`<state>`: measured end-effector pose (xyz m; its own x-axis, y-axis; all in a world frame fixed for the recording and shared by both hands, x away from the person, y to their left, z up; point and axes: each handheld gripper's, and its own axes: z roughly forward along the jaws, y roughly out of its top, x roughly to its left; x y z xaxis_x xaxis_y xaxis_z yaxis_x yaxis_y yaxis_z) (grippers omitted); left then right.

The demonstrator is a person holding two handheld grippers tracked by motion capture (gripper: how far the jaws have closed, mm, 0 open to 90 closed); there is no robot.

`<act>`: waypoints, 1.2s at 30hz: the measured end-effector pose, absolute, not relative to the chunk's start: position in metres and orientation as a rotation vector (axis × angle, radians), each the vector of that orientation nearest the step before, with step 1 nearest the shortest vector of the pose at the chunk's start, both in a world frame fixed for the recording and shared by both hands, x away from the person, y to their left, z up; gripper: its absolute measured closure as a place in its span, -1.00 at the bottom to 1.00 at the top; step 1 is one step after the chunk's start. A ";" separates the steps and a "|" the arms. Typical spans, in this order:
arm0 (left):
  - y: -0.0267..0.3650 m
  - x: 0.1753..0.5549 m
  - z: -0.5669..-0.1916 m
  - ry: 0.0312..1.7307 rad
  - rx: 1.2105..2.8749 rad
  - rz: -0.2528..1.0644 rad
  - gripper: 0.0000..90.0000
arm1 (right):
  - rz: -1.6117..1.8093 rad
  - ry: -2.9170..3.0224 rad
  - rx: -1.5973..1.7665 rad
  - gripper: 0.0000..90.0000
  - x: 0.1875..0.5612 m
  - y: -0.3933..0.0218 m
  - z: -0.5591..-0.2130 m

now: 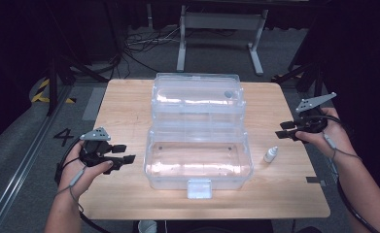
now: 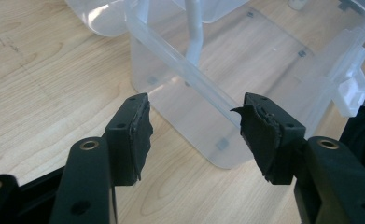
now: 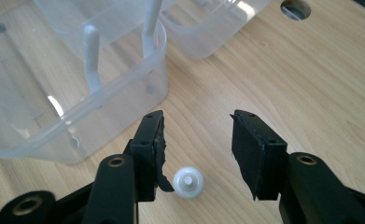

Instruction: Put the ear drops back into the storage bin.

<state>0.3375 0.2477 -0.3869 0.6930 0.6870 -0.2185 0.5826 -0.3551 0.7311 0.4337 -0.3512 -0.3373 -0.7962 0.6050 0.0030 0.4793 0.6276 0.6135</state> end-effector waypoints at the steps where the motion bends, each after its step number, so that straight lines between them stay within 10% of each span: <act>1: 0.249 0.338 -0.387 0.973 2.061 0.163 -0.05 | 0.891 2.659 0.894 0.21 0.434 -0.351 -0.338; 36: 0.253 0.342 -0.395 1.007 2.059 0.155 -0.11 | 0.398 2.916 0.829 0.26 0.447 -0.329 -0.395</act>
<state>0.3421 0.2525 -0.3946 0.6730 0.7040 -0.2271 0.6033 -0.3448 0.7191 0.4472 -0.3288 -0.3953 -0.8499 0.5268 -0.0094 0.5050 0.8195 0.2707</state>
